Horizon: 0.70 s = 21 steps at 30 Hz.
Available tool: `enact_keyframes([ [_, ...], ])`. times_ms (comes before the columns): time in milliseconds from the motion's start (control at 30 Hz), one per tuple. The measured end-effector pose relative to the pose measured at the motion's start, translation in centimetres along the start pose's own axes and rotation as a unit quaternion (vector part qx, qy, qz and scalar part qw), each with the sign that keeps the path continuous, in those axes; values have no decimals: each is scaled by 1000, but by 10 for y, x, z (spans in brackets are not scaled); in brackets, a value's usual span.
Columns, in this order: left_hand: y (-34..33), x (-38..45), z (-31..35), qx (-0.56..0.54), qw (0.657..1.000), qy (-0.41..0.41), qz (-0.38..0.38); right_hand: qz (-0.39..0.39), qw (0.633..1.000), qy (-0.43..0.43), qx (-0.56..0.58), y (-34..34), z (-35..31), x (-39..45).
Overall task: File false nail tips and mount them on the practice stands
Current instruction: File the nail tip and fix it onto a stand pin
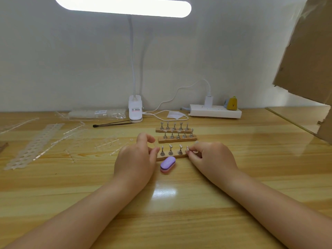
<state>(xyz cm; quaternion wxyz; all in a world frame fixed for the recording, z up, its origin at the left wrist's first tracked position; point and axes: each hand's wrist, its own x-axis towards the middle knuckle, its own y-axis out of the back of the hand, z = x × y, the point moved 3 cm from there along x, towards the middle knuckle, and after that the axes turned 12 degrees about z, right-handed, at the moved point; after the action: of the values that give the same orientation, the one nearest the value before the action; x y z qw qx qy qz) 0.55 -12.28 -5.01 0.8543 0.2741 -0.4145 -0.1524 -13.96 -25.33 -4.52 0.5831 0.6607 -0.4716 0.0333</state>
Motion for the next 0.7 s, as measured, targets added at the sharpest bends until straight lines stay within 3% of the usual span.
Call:
enact_keyframes([
  [167, 2, 1, 2, 14, 999, -30, 42, 49, 994, -9, 99, 5, -2, -6],
  [267, 8, 0, 8, -40, 994, -57, 79, 64, 982, -20, 177, 7, -4, -9],
  [467, 11, -11, 30, -163, 975, -141, 62, 44, 944, -48, 323, 4, -9, -13],
  [700, 8, -10, 30, -177, 973, -148, 28, 37, 939, 0, 343, 4, -11, -14],
])
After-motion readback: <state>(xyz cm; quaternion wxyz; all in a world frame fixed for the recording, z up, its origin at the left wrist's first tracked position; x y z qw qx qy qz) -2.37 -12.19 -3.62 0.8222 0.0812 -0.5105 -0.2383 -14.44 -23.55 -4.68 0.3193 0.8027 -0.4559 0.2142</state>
